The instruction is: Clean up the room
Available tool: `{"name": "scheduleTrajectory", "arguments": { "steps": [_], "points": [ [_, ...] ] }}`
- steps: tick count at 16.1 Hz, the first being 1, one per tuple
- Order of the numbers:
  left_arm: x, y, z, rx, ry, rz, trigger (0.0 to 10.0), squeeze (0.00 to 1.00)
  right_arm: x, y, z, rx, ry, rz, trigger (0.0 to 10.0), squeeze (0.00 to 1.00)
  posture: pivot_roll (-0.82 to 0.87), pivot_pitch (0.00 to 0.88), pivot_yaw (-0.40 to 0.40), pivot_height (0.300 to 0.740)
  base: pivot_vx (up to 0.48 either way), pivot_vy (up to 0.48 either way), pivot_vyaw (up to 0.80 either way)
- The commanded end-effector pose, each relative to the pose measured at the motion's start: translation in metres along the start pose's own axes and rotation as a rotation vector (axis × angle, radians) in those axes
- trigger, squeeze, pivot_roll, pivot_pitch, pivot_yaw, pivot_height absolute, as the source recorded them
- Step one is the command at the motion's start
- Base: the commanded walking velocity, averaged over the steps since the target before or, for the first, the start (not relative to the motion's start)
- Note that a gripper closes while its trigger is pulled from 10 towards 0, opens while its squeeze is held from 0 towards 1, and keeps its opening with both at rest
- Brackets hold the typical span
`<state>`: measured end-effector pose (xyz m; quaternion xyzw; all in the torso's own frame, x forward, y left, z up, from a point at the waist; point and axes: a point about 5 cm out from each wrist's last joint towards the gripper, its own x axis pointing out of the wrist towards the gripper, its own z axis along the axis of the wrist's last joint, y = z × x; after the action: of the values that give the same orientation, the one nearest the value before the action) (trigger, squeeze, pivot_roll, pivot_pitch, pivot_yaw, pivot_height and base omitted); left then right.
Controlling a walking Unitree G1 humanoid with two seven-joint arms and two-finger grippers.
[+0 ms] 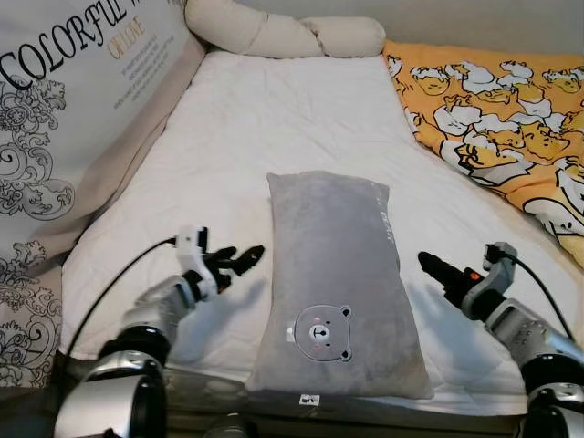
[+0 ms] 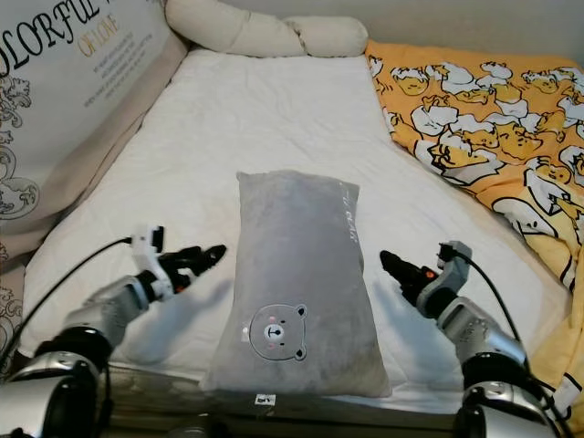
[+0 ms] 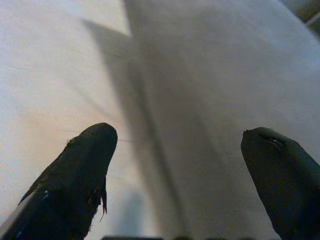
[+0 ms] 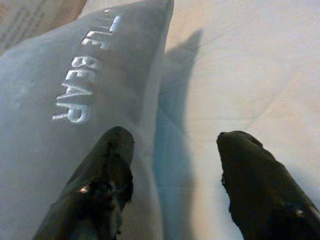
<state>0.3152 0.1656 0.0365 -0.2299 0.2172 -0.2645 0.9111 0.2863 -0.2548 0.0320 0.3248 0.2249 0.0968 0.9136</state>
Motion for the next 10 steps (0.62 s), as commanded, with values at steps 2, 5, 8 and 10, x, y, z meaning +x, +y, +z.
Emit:
{"name": "scheduleTrajectory", "arguments": {
  "steps": [2, 5, 8, 10],
  "points": [
    [0.014, -0.019, -0.014, -0.01, 0.078, -0.099, 10.0, 1.0, 0.013, 0.012, -0.024, 0.064, 0.072, 0.029, 10.0, 0.84, 0.01, 0.0, 0.021, 0.74, 0.0, 0.0, 0.0],
    [0.029, -0.044, -0.036, -0.05, 0.136, -0.184, 10.0, 0.06, 0.034, 0.043, -0.066, 0.065, 0.212, 0.106, 10.0, 0.0, 0.01, 0.0, 0.015, 0.74, 0.0, 0.0, 0.0],
    [0.032, -0.054, -0.039, -0.04, 0.127, -0.268, 10.0, 0.0, 0.04, 0.057, -0.074, 0.074, 0.225, 0.162, 0.0, 0.0, 0.02, 0.0, 0.009, 0.74, 0.0, 0.0, 0.0],
    [0.031, -0.054, -0.039, 0.012, 0.139, -0.277, 10.0, 0.0, 0.041, 0.056, -0.073, 0.063, 0.221, 0.161, 0.0, 0.0, 0.03, 0.0, 0.008, 0.74, 0.0, 0.0, 0.0]
  ]
}}
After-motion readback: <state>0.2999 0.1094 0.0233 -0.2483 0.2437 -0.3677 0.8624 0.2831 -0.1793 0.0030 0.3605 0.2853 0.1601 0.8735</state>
